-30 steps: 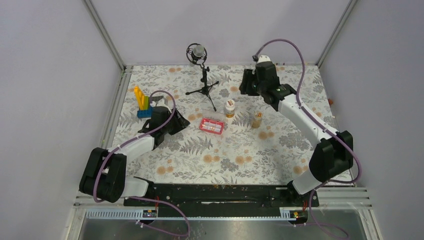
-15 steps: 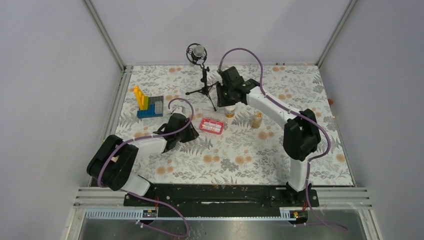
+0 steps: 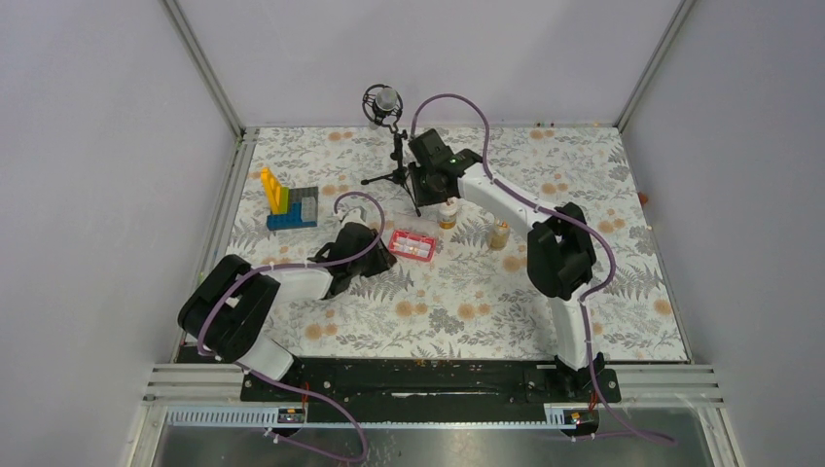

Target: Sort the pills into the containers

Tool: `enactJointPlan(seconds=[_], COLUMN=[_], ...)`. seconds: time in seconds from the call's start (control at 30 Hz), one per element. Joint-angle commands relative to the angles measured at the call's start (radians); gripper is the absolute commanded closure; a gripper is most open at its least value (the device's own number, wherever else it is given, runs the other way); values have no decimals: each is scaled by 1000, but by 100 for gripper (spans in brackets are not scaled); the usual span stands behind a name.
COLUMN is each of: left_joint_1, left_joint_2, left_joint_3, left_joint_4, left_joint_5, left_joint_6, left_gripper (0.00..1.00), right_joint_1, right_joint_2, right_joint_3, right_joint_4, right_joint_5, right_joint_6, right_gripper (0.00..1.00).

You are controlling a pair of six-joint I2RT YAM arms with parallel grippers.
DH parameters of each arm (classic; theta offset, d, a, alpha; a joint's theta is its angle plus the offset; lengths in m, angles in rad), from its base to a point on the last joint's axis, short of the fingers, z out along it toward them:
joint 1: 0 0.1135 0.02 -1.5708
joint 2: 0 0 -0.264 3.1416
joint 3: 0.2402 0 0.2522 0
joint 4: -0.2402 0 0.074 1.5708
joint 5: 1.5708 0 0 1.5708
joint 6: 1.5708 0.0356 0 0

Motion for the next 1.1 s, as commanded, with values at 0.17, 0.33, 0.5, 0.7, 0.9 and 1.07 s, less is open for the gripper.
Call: enactJointPlan(seconds=[0.17, 0.33, 0.5, 0.7, 0.9, 1.07], left_joint_1=[-41, -59, -61, -61, -62, -58], left_joint_2=[42, 49, 53, 59, 43, 17], left_joint_3=[1, 4, 12, 17, 10, 0], left_joint_4=[-6, -11, -10, 5, 12, 4], left_joint_5=[-62, -93, -105, -95, -97, -107], left_joint_6=[-57, -51, -46, -46, -55, -72], left_gripper=[72, 72, 73, 74, 76, 79], right_joint_1=[51, 58, 78, 92, 93, 94], right_joint_2=[38, 78, 68, 8, -36, -77], right_joint_3=[3, 32, -1, -56, -87, -118], right_joint_4=[-9, -72, -72, -40, -40, -34], right_joint_5=[55, 82, 110, 126, 105, 94], right_joint_6=[-25, -27, -22, -9, -8, -19], right_gripper=[64, 66, 67, 67, 65, 57])
